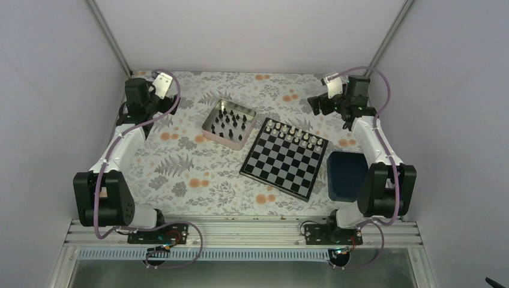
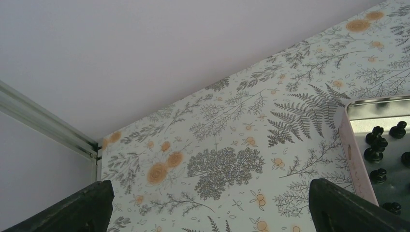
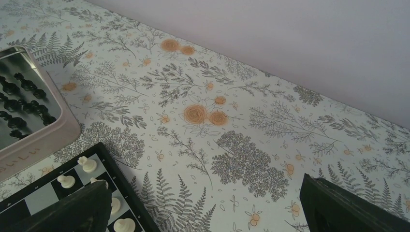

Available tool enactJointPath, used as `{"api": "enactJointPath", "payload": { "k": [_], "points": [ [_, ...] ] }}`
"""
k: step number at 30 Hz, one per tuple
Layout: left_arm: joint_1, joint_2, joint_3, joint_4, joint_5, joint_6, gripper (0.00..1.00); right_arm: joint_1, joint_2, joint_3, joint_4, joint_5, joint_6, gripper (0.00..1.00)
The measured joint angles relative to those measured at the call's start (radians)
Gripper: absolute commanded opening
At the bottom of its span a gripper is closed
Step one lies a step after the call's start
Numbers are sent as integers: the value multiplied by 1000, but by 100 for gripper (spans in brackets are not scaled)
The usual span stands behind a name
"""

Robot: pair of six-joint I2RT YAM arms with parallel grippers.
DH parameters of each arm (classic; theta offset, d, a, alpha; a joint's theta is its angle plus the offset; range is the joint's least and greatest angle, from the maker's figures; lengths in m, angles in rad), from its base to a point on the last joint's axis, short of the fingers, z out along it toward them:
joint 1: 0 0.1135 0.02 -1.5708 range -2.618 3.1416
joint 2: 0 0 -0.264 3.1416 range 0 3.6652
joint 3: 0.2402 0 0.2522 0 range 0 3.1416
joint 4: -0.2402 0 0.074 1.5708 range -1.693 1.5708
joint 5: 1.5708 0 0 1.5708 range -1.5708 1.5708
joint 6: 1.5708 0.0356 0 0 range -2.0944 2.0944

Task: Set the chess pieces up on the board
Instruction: Move the storage box to the center of the board.

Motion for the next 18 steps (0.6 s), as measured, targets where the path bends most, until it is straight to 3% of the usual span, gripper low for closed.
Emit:
{"api": "enactJointPath", "payload": {
  "k": [14, 16, 18],
  "points": [
    [0, 3, 6, -19, 9, 27, 100, 0, 0, 0, -10, 3, -16, 100],
    [0, 10, 22, -43, 36, 43, 94, 0, 0, 0, -11, 3, -17, 100],
    [-8, 28, 59, -84, 74, 65, 80, 0, 2, 0, -11, 3, -18, 100]
  ]
}}
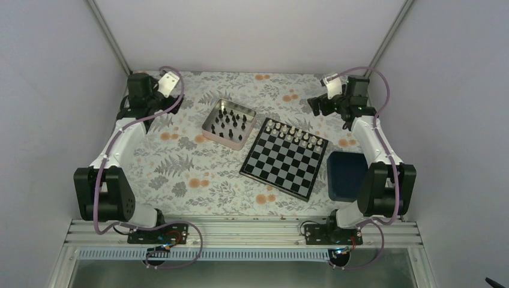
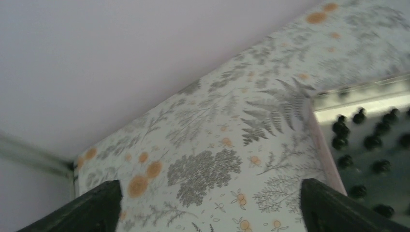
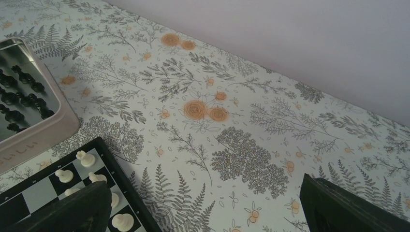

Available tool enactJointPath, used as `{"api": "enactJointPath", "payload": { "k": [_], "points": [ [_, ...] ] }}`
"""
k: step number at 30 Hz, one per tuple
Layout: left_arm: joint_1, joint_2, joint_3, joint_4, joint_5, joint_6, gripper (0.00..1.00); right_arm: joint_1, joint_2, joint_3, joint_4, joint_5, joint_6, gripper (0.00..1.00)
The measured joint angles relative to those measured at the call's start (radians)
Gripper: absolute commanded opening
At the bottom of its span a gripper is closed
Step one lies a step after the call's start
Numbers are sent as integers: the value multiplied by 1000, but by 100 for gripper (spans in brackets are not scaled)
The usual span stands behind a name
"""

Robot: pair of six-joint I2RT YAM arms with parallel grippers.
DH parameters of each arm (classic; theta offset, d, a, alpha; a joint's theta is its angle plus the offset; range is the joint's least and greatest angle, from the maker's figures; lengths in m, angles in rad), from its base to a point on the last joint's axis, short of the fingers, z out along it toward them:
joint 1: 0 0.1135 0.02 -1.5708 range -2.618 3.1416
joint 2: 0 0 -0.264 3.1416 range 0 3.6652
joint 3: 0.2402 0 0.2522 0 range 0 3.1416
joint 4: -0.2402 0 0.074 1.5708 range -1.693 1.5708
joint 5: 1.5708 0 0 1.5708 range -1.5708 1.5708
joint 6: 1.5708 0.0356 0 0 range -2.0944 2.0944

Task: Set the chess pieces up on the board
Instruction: Move the storage box to the center of the board.

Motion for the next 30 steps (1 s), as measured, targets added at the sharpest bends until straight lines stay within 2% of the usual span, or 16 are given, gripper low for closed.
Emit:
{"api": "enactJointPath", "payload": {
  "k": [3, 5, 6, 10, 16, 25, 30],
  "points": [
    [-54, 35, 73, -86, 43, 42, 44, 0, 11, 5, -10, -1, -3, 100],
    [-118, 72, 130, -155, 72, 83, 14, 0, 21, 10, -19, -3, -6, 100],
    [-144, 92, 156, -184, 83, 99, 4, 0, 22, 10, -24, -5, -9, 100],
    [-224, 206, 240, -310, 104, 186, 2, 0, 22, 10, -35, -18, -27, 100],
    [-253, 311, 254, -459, 110, 278, 2, 0, 21, 6, -65, -29, -60, 100],
    [-316, 343, 247, -470, 113, 296, 2, 0, 16, -38, -85, -41, -92, 100],
    [-359, 425, 276, -480, 96, 303, 2, 0, 15, -51, -89, -35, -103, 100]
  ]
}}
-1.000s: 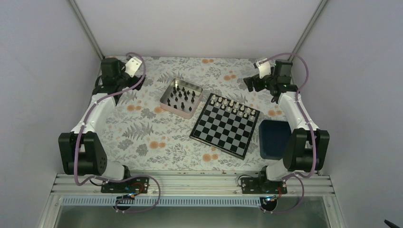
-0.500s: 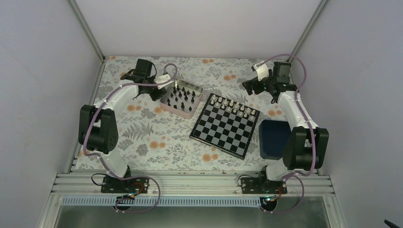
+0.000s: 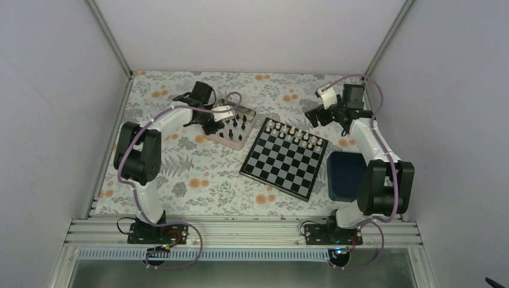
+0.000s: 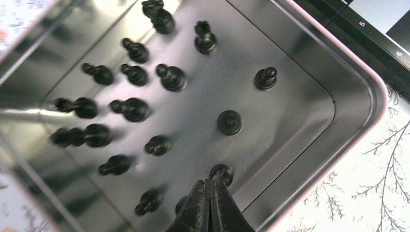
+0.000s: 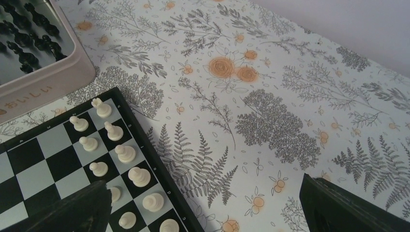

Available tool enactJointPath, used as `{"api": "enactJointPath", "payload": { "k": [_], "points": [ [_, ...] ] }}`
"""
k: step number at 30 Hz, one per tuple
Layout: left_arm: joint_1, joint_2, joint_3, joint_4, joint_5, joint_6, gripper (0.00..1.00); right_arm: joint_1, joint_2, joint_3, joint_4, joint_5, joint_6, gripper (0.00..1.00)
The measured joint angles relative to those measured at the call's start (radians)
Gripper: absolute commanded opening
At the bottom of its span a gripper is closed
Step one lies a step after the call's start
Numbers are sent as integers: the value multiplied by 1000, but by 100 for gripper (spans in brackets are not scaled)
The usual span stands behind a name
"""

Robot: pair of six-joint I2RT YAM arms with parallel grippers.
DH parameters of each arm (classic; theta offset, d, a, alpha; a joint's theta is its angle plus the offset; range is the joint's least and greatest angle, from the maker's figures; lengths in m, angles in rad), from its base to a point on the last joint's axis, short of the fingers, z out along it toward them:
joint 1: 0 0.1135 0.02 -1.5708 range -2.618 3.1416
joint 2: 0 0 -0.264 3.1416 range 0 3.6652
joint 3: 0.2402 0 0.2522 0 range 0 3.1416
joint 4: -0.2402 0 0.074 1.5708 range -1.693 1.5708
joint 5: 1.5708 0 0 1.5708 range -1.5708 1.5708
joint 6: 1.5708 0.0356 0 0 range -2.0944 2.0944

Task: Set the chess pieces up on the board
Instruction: Move the storage box to the center of the board.

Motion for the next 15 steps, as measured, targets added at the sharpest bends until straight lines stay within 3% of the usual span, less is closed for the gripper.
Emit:
{"api": "enactJointPath", "payload": {
  "k": [15],
  "points": [
    [-66, 119, 122, -78, -90, 55, 2, 0, -23, -40, -2, 27, -33, 100]
  ]
}}
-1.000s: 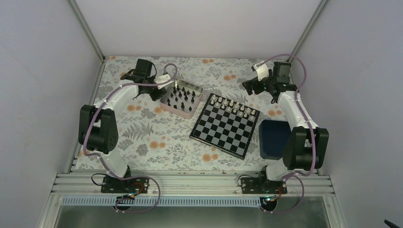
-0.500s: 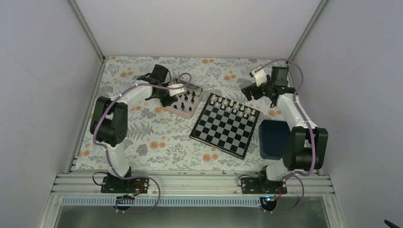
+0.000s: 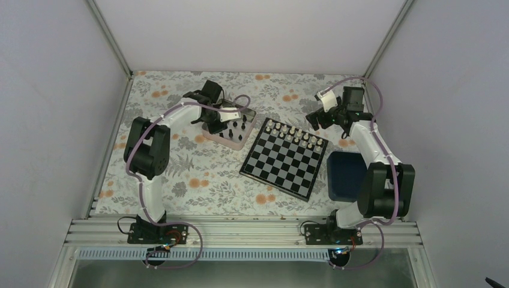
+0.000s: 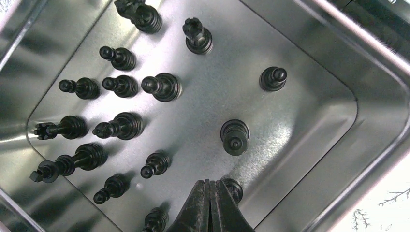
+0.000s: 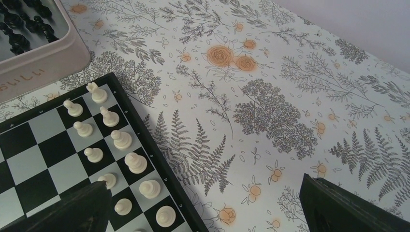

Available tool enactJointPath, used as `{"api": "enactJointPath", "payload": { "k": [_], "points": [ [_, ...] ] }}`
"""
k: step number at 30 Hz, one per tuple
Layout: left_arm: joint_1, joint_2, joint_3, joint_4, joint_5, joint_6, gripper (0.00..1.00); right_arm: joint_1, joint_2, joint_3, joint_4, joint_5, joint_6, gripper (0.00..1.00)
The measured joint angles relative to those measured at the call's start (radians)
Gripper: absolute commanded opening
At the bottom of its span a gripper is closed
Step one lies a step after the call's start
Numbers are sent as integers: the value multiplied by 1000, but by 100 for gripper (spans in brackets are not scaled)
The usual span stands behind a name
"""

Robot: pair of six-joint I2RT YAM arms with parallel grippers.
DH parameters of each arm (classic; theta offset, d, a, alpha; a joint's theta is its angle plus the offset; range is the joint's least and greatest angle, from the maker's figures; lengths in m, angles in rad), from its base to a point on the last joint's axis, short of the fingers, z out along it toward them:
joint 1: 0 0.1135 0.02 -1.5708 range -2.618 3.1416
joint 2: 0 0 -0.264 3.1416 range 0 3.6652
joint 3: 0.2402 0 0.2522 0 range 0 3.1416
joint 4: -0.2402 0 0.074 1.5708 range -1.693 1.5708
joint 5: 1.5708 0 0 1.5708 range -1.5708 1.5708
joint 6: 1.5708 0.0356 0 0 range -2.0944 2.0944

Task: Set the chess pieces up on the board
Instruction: Move the storage box to the center of the board.

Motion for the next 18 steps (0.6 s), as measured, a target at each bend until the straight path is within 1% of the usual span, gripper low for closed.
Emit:
{"api": "enactJointPath", "payload": {
  "k": [6, 18],
  "points": [
    [-20, 45, 60, -64, -52, 43, 2, 0, -10, 0, -15, 5, -16, 100],
    [-70, 51, 72, -179, -122, 99, 2, 0, -41, -16, -45, 23, -51, 100]
  ]
}}
